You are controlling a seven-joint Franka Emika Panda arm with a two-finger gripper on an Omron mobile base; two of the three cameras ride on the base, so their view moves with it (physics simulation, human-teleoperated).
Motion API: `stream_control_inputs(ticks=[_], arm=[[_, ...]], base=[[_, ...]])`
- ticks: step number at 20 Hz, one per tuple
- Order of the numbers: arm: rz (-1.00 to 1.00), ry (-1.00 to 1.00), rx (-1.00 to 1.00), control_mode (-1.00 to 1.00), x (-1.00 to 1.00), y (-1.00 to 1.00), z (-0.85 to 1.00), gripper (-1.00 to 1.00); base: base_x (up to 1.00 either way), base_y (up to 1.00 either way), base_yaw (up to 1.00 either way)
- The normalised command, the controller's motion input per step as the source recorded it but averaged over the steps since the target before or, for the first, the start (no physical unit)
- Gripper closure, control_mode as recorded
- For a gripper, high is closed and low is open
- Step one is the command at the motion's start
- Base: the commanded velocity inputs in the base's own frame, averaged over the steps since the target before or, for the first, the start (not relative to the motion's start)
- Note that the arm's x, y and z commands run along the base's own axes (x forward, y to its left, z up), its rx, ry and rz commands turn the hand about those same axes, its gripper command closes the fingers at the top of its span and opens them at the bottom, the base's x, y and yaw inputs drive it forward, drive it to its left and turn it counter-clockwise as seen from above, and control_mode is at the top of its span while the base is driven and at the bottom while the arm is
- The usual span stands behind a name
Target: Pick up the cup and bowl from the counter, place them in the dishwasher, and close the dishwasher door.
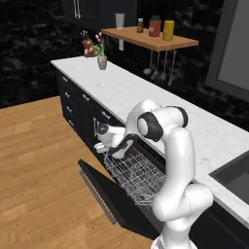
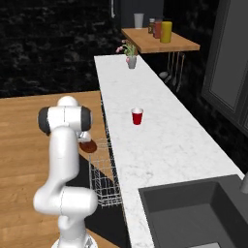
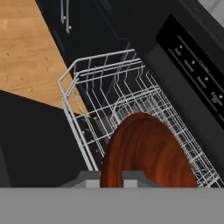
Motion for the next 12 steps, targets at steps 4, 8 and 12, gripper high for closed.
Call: stream_control_inputs(ticks=[4, 8, 12], arm=[[0.02, -0.04, 0.00, -1.00, 0.46, 0.00, -0.51, 1.00], [0.01, -0.01, 0.00, -1.00, 0.30, -0.09, -0.41, 1.00], [0.00, -0.01, 0.00, -1.00, 0.27, -0.29, -0.16, 1.00]], base=[[0.00, 0.00, 0.00], [0.00, 0.00, 0.00], [0.00, 0.00, 0.00]])
